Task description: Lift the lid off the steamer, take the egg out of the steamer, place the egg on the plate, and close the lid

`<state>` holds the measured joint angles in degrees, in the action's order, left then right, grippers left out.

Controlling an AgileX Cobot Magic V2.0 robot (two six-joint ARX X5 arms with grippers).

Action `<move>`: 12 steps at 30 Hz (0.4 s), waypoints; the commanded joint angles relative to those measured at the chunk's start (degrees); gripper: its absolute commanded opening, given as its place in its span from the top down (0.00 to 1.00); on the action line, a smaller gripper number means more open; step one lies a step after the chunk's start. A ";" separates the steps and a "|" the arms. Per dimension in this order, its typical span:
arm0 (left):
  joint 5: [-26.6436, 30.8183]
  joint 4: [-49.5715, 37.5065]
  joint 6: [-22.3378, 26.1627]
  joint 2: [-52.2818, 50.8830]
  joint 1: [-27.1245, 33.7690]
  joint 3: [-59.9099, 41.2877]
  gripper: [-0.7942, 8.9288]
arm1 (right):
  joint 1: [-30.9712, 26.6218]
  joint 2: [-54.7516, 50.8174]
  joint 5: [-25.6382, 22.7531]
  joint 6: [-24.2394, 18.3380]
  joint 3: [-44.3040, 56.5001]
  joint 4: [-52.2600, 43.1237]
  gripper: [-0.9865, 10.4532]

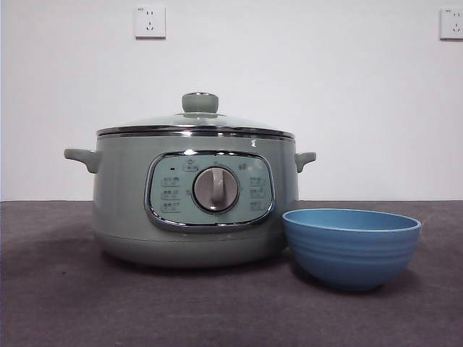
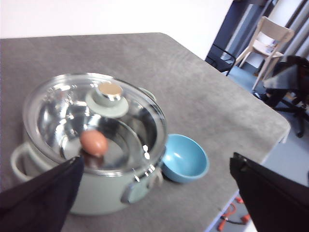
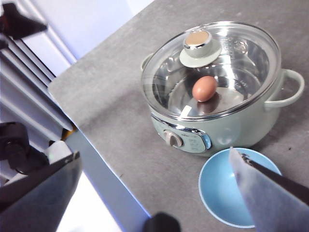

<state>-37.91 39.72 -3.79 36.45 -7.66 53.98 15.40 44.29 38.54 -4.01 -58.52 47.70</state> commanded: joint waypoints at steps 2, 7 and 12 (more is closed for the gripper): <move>0.37 -2.27 1.05 5.44 -2.05 3.98 0.37 | 0.11 0.09 -0.02 0.09 0.04 -0.26 0.44; 4.46 -5.11 2.56 14.95 -7.02 9.70 0.37 | 0.11 0.35 -0.13 0.09 0.04 -0.26 0.44; 12.20 -7.26 6.14 24.52 -12.96 14.82 0.37 | 0.11 0.83 -0.59 0.09 0.04 -0.28 0.44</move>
<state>-27.09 33.39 -0.19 59.72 -19.73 68.07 15.42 45.10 38.06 -4.05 -58.52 47.68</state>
